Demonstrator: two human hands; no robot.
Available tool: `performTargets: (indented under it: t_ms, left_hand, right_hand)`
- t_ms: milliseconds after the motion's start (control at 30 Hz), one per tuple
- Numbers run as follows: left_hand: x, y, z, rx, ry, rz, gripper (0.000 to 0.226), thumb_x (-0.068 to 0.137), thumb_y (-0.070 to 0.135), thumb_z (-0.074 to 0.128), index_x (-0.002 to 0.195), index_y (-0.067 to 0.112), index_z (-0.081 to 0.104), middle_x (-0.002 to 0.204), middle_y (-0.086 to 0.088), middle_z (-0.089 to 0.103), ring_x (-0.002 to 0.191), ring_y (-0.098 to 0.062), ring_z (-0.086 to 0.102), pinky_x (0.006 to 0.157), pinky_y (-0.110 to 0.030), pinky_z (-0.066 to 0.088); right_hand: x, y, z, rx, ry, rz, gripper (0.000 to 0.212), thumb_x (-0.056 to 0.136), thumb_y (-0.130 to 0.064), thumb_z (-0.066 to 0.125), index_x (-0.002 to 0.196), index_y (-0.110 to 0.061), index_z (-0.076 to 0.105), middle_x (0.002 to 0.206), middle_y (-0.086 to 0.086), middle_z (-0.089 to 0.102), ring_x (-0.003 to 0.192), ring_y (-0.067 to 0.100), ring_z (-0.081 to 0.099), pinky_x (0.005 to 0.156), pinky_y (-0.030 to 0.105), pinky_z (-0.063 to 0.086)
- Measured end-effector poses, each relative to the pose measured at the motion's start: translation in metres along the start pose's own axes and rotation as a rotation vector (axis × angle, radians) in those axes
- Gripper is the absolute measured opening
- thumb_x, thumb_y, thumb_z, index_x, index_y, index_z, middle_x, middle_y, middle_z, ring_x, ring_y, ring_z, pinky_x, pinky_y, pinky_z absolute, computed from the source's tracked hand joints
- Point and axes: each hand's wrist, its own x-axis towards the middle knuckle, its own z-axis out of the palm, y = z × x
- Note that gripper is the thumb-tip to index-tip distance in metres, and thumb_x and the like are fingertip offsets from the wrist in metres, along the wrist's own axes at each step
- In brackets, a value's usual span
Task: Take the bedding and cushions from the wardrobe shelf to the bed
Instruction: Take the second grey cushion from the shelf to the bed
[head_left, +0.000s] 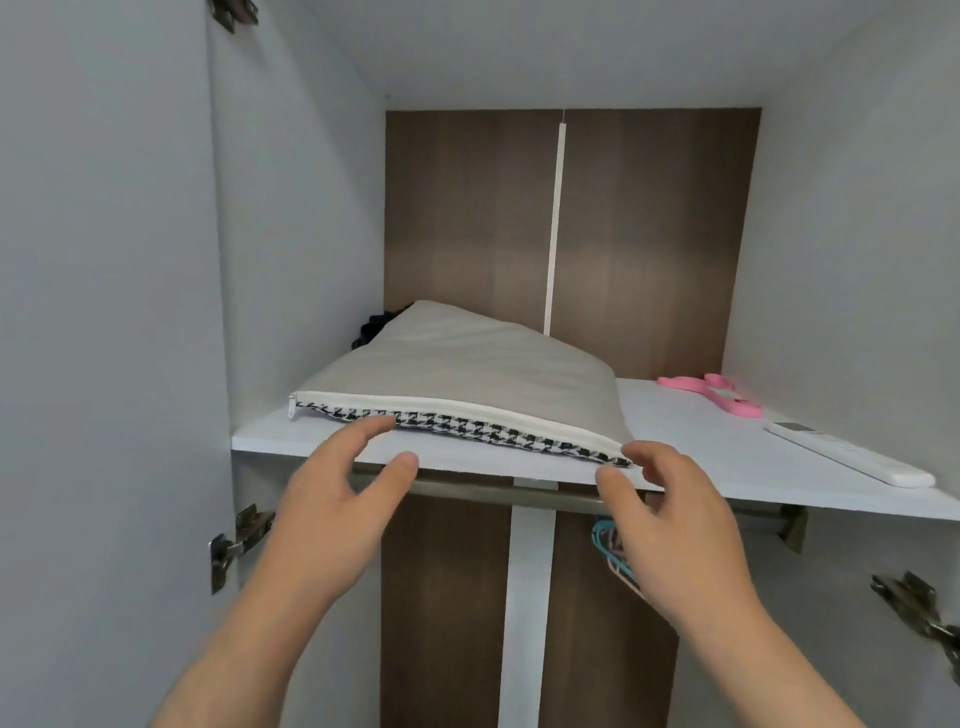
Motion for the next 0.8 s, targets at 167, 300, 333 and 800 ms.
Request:
performTargets:
  t_ms: [167, 300, 333, 800]
  left_hand:
    - [0.086, -0.013, 0.008, -0.013, -0.007, 0.096, 0.034, 0.082, 0.049, 0.055, 0.116, 0.048, 0.053, 0.118, 0.025, 0.05, 0.113, 0.0, 0.043, 0.09, -0.029, 0.036]
    - [0.156, -0.018, 0.02, 0.006, -0.012, 0.124, 0.044, 0.082, 0.053, 0.055, 0.122, 0.036, 0.056, 0.125, 0.019, 0.054, 0.115, -0.006, 0.047, 0.096, -0.034, 0.038]
    - [0.174, -0.018, 0.025, 0.041, -0.02, 0.123, 0.047, 0.081, 0.051, 0.055, 0.123, 0.03, 0.057, 0.127, 0.014, 0.056, 0.117, -0.01, 0.049, 0.098, -0.036, 0.039]
    - [0.321, -0.095, 0.079, 0.715, -0.218, -0.398, 0.081, 0.069, 0.067, 0.047, 0.131, 0.015, 0.053, 0.133, -0.009, 0.057, 0.116, -0.029, 0.055, 0.095, -0.035, 0.043]
  right_hand:
    - [0.075, -0.018, 0.04, -0.035, 0.074, -0.06, 0.054, 0.08, -0.057, 0.047, 0.125, -0.028, 0.053, 0.128, -0.006, 0.055, 0.114, 0.013, 0.051, 0.09, 0.034, 0.043]
    - [0.139, -0.028, 0.059, -0.168, 0.067, -0.056, 0.064, 0.078, -0.062, 0.046, 0.128, -0.022, 0.051, 0.129, 0.002, 0.055, 0.118, 0.023, 0.05, 0.089, 0.036, 0.039]
    - [0.157, -0.03, 0.063, -0.221, 0.048, -0.031, 0.065, 0.078, -0.061, 0.046, 0.127, -0.019, 0.051, 0.129, 0.006, 0.055, 0.118, 0.027, 0.05, 0.088, 0.037, 0.038]
    - [0.282, 0.044, 0.128, -0.474, -0.343, 0.469, 0.092, 0.072, -0.078, 0.028, 0.138, -0.018, 0.049, 0.148, 0.005, 0.044, 0.133, 0.027, 0.042, 0.108, 0.039, 0.033]
